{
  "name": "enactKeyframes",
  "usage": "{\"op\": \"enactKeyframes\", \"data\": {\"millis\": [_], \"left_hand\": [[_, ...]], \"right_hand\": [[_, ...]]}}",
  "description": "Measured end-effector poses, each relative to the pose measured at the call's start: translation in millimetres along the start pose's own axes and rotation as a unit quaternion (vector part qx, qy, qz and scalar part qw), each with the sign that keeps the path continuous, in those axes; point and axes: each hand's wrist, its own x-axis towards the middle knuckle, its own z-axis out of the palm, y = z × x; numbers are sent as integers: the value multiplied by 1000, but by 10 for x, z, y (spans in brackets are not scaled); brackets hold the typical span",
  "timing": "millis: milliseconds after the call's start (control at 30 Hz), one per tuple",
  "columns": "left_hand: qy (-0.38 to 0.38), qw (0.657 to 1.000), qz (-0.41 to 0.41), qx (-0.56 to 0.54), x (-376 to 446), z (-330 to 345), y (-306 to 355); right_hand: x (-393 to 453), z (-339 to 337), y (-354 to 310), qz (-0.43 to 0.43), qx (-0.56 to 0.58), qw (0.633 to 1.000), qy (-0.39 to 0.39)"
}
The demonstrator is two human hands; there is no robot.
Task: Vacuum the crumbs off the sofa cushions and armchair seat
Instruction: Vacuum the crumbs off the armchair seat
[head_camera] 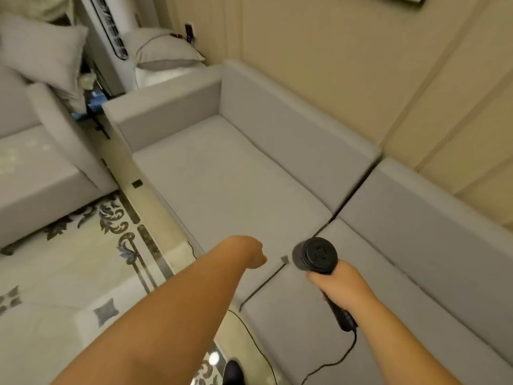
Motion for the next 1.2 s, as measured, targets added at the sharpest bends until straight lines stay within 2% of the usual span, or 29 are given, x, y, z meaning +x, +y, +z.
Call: {"op": "enactKeyframes", "data": {"millis": [167, 267, 533, 633, 933, 1067, 1167, 1200], "left_hand": [[74, 993, -75, -47, -704, -668, -1398], [90, 986, -123, -73, -965, -894, -2058], [102, 963, -211, -134, -1170, -1165, -3397], [71, 955, -235, -166, -1215, -1129, -3919], [116, 902, -319, -268, -1515, -1061, -5739], [111, 895, -331, -278, -1462, -919, -6782], [101, 893, -327, -292, -1375, -780, -7619], [94, 896, -321, -293, -1346, -728, -7713]], "right_hand": [[175, 49, -1752, -119, -115, 985, -43], [291, 232, -2625, -186, -131, 972, -58], [720, 1055, -4413, -313, -170, 926, -128], [803, 1489, -4926, -337, -178, 909, -169], [856, 3075, -6632, -394, -275, 836, -264], [932, 3914, -7276, -399, -287, 825, -281], [1033, 4519, -7760, -377, -286, 836, -279], [1037, 4583, -7791, -370, -287, 839, -277]]}}
